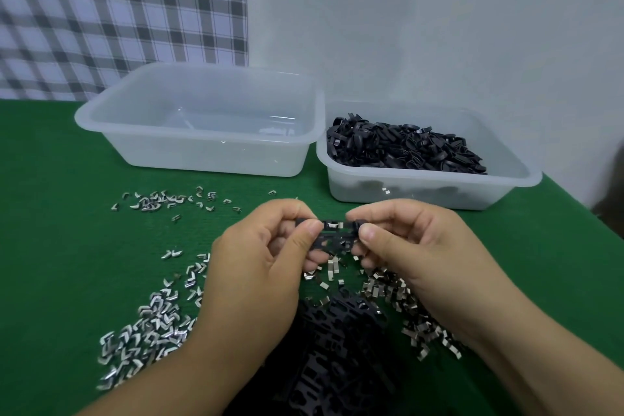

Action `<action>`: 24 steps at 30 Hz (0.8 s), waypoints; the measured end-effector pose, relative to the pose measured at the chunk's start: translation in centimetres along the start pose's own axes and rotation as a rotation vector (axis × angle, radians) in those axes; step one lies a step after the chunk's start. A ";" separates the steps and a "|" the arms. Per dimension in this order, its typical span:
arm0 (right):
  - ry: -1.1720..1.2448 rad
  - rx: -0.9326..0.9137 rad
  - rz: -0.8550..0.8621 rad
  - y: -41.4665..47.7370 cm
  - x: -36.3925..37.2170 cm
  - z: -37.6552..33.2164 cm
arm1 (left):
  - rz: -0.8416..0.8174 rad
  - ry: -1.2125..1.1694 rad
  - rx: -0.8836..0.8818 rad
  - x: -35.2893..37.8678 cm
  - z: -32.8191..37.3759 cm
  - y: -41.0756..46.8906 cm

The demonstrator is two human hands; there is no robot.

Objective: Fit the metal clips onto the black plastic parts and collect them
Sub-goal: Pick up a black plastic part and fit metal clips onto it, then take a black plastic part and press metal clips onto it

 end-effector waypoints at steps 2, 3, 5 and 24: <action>0.039 -0.002 -0.004 0.0 0.0 0.0 | 0.002 -0.013 -0.003 0.0 0.0 0.0; 0.040 0.003 -0.019 0.0 0.1 0.0 | 0.000 -0.018 -0.003 0.0 0.1 0.0; -0.004 0.015 -0.067 0.0 0.4 0.1 | 0.002 -0.021 0.005 0.0 0.2 -0.1; -0.734 -0.416 0.363 3.9 -0.9 -10.2 | 0.030 -0.140 -0.015 -0.3 0.0 -0.1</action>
Point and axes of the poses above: each hand's wrist, its own y-axis towards the middle knuckle, its own x-axis out of the palm, z = x × y, the point moved 5 cm from there along y, towards the middle knuckle, and after that the axes turned 13 degrees about -z, right-handed, at the moved point
